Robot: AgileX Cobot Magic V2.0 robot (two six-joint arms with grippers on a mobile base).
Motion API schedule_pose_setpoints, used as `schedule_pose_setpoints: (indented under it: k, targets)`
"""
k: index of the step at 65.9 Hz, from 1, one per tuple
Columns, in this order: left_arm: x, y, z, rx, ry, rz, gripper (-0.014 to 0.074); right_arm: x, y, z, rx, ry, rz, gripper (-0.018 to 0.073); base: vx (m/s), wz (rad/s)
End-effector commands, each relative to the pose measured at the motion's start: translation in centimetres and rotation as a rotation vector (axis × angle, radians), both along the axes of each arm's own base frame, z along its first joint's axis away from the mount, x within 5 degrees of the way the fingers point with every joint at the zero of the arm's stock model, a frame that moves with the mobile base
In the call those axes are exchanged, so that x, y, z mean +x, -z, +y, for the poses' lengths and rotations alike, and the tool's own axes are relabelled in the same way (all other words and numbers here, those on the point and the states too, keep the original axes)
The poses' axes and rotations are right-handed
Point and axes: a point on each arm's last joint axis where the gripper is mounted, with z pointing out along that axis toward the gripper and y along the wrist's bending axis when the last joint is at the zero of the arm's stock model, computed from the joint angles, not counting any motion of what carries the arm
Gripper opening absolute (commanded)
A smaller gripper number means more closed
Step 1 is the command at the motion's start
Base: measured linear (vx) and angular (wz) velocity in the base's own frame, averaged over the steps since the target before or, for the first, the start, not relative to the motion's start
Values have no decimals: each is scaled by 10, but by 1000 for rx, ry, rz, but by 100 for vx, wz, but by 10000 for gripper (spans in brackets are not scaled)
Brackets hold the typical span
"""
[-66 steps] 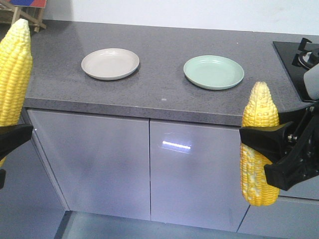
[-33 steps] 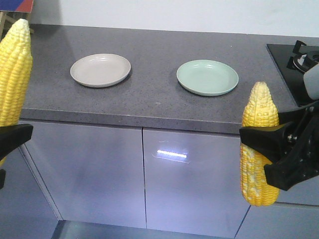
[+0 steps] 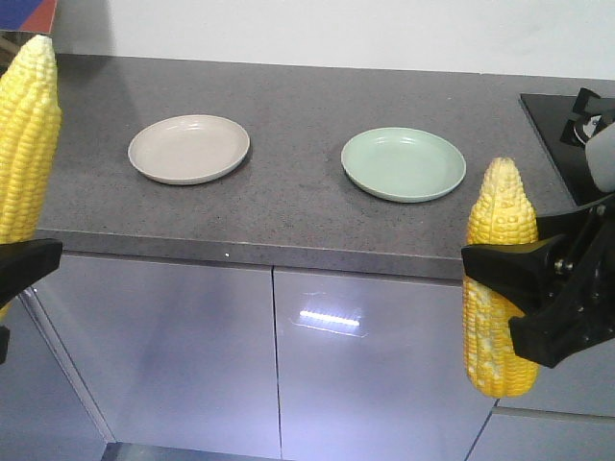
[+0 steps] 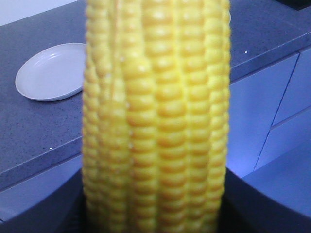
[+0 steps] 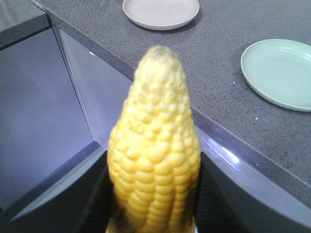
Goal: Distribute corn equally
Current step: 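Drive the base toward the second white and green plates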
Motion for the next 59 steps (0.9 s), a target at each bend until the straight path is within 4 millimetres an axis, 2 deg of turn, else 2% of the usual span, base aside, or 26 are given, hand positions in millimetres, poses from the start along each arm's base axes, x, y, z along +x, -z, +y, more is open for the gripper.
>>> schedule_pose_setpoints:
  k: [1,59]
  targets:
    - [1,-14,0,-54,-8,-78,299,0,-15,-1,50,16,-86,228,9,-1]
    - [1,-14,0,-54,-8,-78,299,0,-15,-1,50,16,-86,228,9,-2]
